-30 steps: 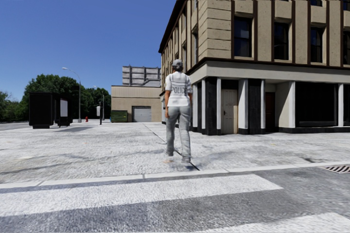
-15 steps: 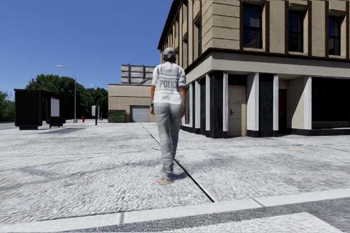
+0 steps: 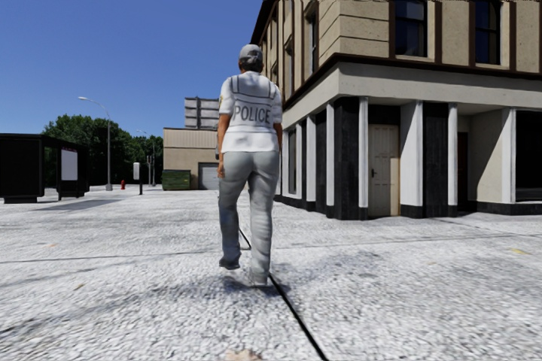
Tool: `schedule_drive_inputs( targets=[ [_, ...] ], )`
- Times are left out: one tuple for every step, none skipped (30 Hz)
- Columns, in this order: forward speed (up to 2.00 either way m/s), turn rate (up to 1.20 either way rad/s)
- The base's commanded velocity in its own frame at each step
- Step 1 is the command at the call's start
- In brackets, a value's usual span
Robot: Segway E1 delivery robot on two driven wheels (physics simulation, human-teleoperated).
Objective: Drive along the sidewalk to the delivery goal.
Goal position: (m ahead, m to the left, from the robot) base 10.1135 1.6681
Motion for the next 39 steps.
schedule_drive_inputs(
  targets=[
    [1.91, 0.00],
    [1.75, 0.00],
    [1.75, 0.00],
    [1.63, 0.00],
    [1.55, 0.00],
    [1.46, 0.00],
    [1.46, 0.00],
    [1.38, 0.00],
    [1.36, 0.00],
    [1.34, 0.00],
    [1.34, 0.00],
    [1.34, 0.00],
    [1.33, 0.00],
    [1.33, 0.00],
    [1.33, 0.00],
    [1.33, 0.00],
    [1.33, 0.00],
    [1.33, 0.00],
    [1.33, 0.00],
    [1.33, 0.00],
    [1.33, 0.00],
    [1.33, 0.00],
    [1.33, 0.00],
    [1.33, 0.00],
    [1.33, 0.00],
    [1.33, 0.00],
    [1.33, 0.00],
    [1.32, 0.00],
    [1.30, 0.00],
    [1.30, 0.00],
    [1.28, 0.00],
    [1.27, 0.00],
    [1.27, 0.00],
    [1.27, 0.00],
    [1.27, 0.00],
    [1.27, 0.00],
    [1.27, 0.00],
    [1.27, 0.00],
    [1.27, 0.00]
  ],
)
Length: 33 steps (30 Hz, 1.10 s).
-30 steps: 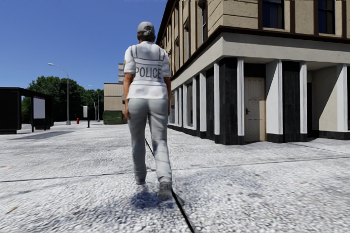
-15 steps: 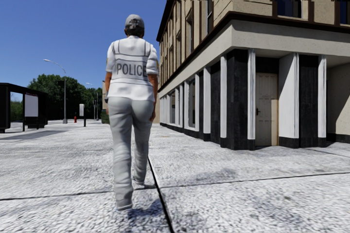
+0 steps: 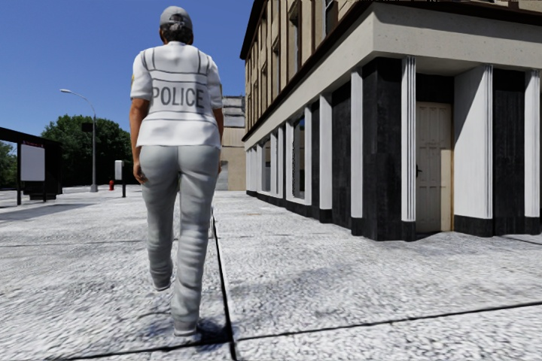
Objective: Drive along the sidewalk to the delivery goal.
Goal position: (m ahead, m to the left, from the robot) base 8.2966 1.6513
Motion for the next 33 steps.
schedule_drive_inputs(
  targets=[
    [1.27, 0.00],
    [1.27, 0.00],
    [1.27, 0.00],
    [1.27, 0.00],
    [1.27, 0.00],
    [1.27, 0.00],
    [1.27, 0.00],
    [1.27, 0.00],
    [1.27, 0.00],
    [1.27, 0.00],
    [1.27, 0.00],
    [1.27, 0.00],
    [1.27, 0.00],
    [1.27, 0.00],
    [1.27, 0.00],
    [1.27, 0.00],
    [1.27, 0.00],
    [1.27, 0.00],
    [1.27, 0.00],
    [1.27, 0.00],
    [1.27, 0.00],
    [1.27, 0.00],
    [1.27, 0.00],
    [1.27, 0.00],
    [1.27, 0.00],
    [1.27, 0.00],
    [1.27, 0.00],
    [1.27, 0.00],
    [1.27, 0.00],
    [1.26, 0.00],
    [1.09, 0.00],
    [1.09, 0.00],
    [0.91, 0.00]
  ],
)
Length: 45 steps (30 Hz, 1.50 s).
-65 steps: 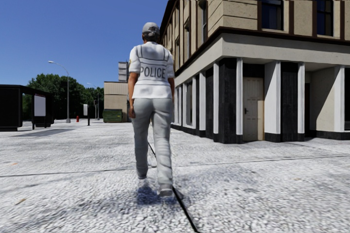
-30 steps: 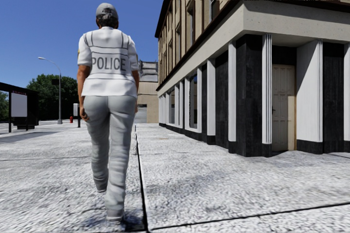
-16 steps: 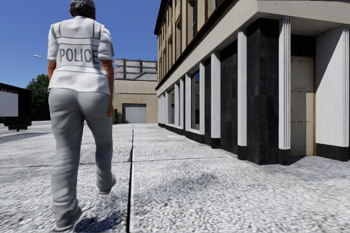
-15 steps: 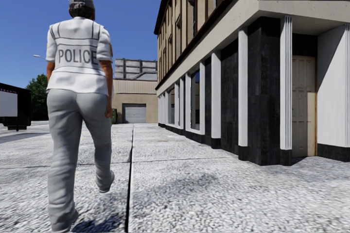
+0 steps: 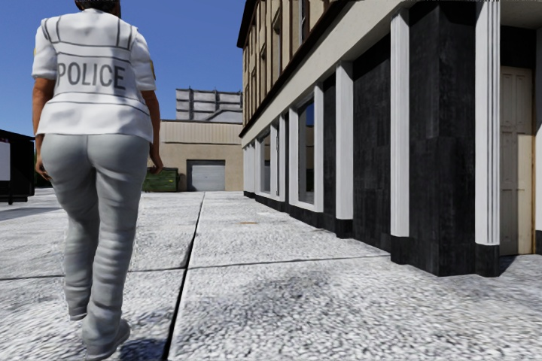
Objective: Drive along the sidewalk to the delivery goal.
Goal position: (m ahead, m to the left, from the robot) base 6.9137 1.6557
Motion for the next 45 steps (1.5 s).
schedule_drive_inputs(
  targets=[
    [0.77, 0.00],
    [0.73, 0.00],
    [0.73, 0.00],
    [0.71, 0.00],
    [0.71, 0.00],
    [0.71, 0.01],
    [0.71, 0.09],
    [0.71, 0.09],
    [0.71, 0.19],
    [0.71, 0.26],
    [0.71, 0.34],
    [0.71, 0.34],
    [0.71, 0.39],
    [0.71, 0.44],
    [0.72, 0.46],
    [0.72, 0.46],
    [0.72, 0.47],
    [0.73, 0.48],
    [0.74, 0.48],
    [0.74, 0.48],
    [0.78, 0.48],
    [0.80, 0.48],
    [0.81, 0.48],
    [0.81, 0.48],
    [0.81, 0.48],
    [0.82, 0.48],
    [0.82, 0.48],
    [0.82, 0.48],
    [0.82, 0.48],
    [0.82, 0.44],
    [0.82, 0.00],
    [0.82, 0.00],
    [0.82, 0.00],
    [0.82, 0.00],
    [0.82, 0.00],
    [0.82, 0.00],
    [0.82, 0.00],
    [0.82, 0.00],
    [0.82, 0.00],
    [0.82, 0.00],
    [0.82, 0.00],
    [0.82, 0.00],
    [0.82, 0.00],
    [0.82, 0.00],
    [0.82, 0.00]
  ],
)
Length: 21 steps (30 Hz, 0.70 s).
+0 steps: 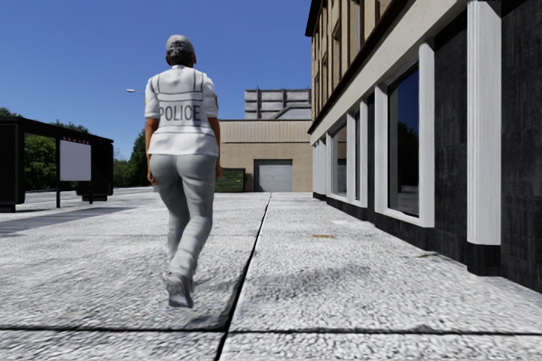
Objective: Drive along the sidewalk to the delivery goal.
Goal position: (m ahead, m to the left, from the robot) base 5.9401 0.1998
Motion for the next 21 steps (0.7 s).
schedule_drive_inputs(
  targets=[
    [0.82, 0.00],
    [0.82, 0.00],
    [0.82, 0.00],
    [0.82, 0.00],
    [0.82, 0.00],
    [0.82, 0.00],
    [0.82, 0.00],
    [0.82, 0.00],
    [0.82, 0.00],
    [0.82, 0.00],
    [0.82, 0.00],
    [0.82, 0.00],
    [0.82, 0.00],
    [0.82, 0.00],
    [0.82, 0.00],
    [0.82, 0.00],
    [0.82, 0.00],
    [0.82, 0.00],
    [0.82, 0.00],
    [0.82, 0.00],
    [0.82, 0.00]
  ],
)
